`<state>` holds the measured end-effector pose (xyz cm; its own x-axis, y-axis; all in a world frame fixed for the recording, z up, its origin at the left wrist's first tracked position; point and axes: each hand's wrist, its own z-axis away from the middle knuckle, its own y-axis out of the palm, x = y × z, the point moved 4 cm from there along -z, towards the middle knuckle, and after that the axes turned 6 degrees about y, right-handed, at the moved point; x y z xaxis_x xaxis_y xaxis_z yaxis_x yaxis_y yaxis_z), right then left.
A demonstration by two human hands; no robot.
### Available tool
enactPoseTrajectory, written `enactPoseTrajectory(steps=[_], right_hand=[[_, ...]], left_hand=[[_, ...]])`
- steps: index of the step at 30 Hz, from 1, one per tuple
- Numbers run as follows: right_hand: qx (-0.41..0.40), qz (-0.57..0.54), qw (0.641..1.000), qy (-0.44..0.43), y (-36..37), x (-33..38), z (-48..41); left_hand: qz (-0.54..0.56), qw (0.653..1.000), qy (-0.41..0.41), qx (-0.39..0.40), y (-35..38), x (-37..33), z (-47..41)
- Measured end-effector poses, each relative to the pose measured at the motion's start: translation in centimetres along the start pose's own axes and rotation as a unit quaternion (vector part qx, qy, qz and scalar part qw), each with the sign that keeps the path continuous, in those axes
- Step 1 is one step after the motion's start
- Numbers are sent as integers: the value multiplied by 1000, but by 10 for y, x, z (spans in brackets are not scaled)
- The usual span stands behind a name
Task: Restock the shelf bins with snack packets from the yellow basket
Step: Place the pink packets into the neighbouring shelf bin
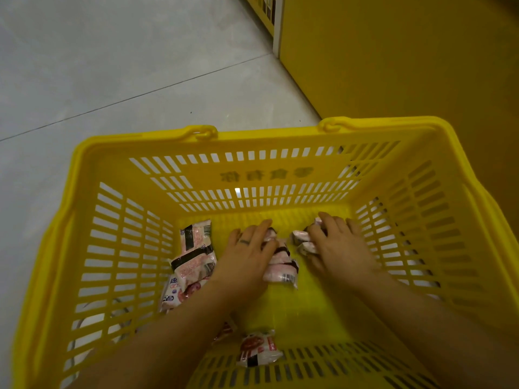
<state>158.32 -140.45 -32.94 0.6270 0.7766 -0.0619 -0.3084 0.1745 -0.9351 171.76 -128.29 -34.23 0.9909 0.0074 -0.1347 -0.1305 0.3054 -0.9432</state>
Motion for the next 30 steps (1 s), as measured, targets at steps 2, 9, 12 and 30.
enactPoseTrajectory(steps=[2,9,12,30], right_hand=[[-3,-13,1000,-1,0,2,-1],[-69,-74,992,78,-13,-15,-7],[-44,-73,991,103,-10,-21,-7],[33,-337,938,77,-16,-12,-16]], left_hand=[[-7,1000,-6,15,9,-5,-4],[126,985,-98,-71,-7,10,-14],[219,957,-158,-109,-17,27,-18],[450,864,-193,-116,-19,19,-20]])
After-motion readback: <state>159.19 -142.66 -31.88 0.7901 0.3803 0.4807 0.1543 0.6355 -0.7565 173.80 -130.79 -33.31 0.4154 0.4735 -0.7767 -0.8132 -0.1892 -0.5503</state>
